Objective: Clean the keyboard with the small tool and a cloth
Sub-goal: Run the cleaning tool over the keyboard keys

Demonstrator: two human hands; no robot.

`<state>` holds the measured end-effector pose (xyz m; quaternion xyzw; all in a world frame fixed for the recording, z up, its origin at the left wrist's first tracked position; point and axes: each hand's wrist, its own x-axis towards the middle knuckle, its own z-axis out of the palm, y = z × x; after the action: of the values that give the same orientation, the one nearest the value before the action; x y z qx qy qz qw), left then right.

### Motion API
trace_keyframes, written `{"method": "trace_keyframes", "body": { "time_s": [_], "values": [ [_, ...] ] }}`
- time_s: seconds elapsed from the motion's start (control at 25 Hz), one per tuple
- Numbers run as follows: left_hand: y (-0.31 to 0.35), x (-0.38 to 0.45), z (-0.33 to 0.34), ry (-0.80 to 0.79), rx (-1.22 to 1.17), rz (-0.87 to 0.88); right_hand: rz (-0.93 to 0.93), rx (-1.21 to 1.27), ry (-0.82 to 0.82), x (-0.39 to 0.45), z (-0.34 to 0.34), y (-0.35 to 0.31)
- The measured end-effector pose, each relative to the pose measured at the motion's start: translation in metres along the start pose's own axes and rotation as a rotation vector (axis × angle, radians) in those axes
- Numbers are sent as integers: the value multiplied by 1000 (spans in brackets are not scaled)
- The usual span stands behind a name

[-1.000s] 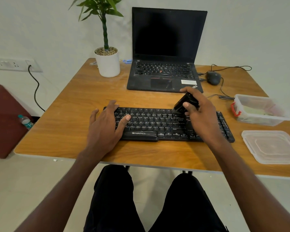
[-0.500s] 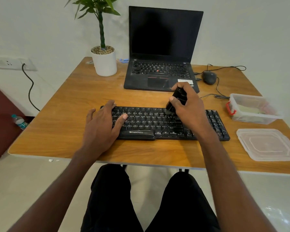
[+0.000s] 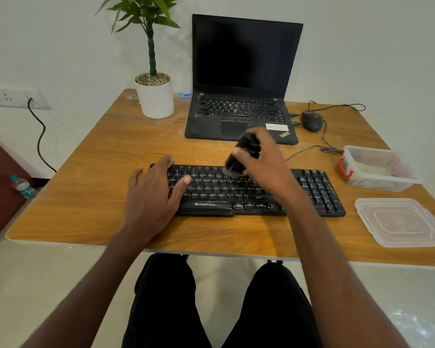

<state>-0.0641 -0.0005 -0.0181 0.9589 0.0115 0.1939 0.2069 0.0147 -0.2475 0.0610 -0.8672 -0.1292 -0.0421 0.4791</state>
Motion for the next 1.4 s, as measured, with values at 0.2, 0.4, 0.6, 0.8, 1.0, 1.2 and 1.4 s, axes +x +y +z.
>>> {"method": "trace_keyframes", "body": {
  "time_s": [0.2,0.4,0.6,0.8,1.0,1.2,1.4],
  "values": [
    [-1,0,1,-1,-3,-4,-65,-138,23,19,15,-12],
    [0,0,0,1,-4,-6,-92,-192,-56,29,18,-13],
    [1,0,-1,-1,11,-8,-130,-236,-41,30,16,-7],
    [1,-1,-2,-6,16,-15,-47,-104,-99,24,12,-4],
    [5,-1,-3,-4,46,-24,-13,-119,105,20,-4,2],
    [35,6,-1,59,55,-99,-22,18,-137,12,-21,6],
    [83,2,26,-50,105,-17,63,-55,-93,14,-43,18]
  ]
}}
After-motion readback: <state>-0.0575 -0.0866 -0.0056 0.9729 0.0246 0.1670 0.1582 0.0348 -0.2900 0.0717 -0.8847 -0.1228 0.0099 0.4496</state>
